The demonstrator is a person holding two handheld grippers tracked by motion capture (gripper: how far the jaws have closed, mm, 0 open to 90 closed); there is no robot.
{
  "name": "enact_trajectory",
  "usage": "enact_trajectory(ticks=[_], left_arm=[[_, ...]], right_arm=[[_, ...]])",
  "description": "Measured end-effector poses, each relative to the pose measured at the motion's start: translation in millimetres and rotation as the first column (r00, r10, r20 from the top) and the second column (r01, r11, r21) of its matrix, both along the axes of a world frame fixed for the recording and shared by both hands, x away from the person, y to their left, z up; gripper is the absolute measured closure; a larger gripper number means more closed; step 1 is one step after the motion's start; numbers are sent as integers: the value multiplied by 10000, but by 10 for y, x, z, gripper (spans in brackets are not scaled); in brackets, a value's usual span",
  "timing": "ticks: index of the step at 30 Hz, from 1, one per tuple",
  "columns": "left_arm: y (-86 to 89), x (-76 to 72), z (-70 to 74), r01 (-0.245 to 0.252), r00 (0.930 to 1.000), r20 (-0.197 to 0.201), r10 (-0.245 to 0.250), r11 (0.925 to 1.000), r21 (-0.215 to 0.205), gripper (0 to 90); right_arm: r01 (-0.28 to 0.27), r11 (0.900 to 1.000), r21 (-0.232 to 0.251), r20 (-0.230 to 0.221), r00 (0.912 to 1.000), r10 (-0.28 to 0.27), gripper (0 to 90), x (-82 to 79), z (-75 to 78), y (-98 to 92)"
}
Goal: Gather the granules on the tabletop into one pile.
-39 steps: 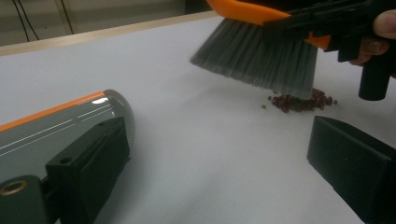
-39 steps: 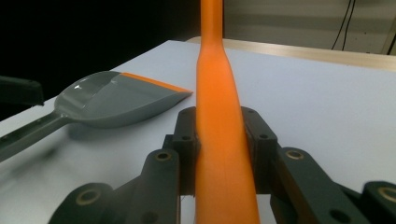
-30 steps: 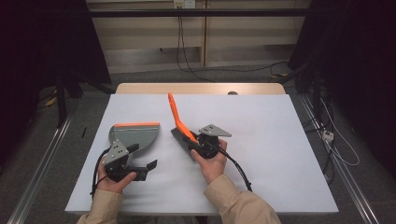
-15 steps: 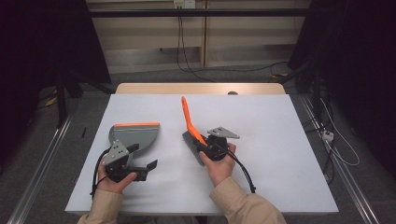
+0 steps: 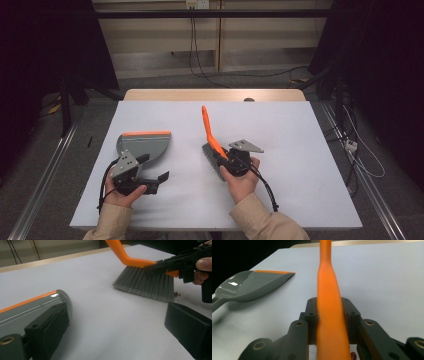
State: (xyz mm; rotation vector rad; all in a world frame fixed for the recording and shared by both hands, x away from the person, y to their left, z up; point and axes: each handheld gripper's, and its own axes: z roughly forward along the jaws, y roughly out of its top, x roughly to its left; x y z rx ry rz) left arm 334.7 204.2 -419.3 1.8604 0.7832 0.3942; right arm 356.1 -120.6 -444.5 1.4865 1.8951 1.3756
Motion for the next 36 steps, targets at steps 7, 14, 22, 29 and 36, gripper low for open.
enact_trajectory(ticks=[7, 14, 22, 29, 36], left_arm=[[-10, 2, -1, 8, 10000, 17, -8, 10000, 61, 56], [-3, 5, 8, -38, 10000, -7, 38, 10000, 34, 56], [71, -13, 46, -281, 9995, -155, 283, 9996, 97, 52], [149, -1, 49, -923, 9949, -393, 931, 9955, 204, 57], [251, 1, -1, -1612, 9833, -778, 1646, 9858, 473, 97]], right_arm=[[33, 9996, 289, -68, 10000, -31, 714, -20, 6, -56], [-393, 9960, 805, 109, 9992, 386, 714, -16, 98, -14], [-760, 9944, 730, 871, 9938, 695, 714, 37, 318, -217], [-708, 9973, 217, 1109, 9915, 680, 714, 77, 359, -491], [-775, 9967, -235, 1193, 9897, 798, 714, 30, 286, -700]])
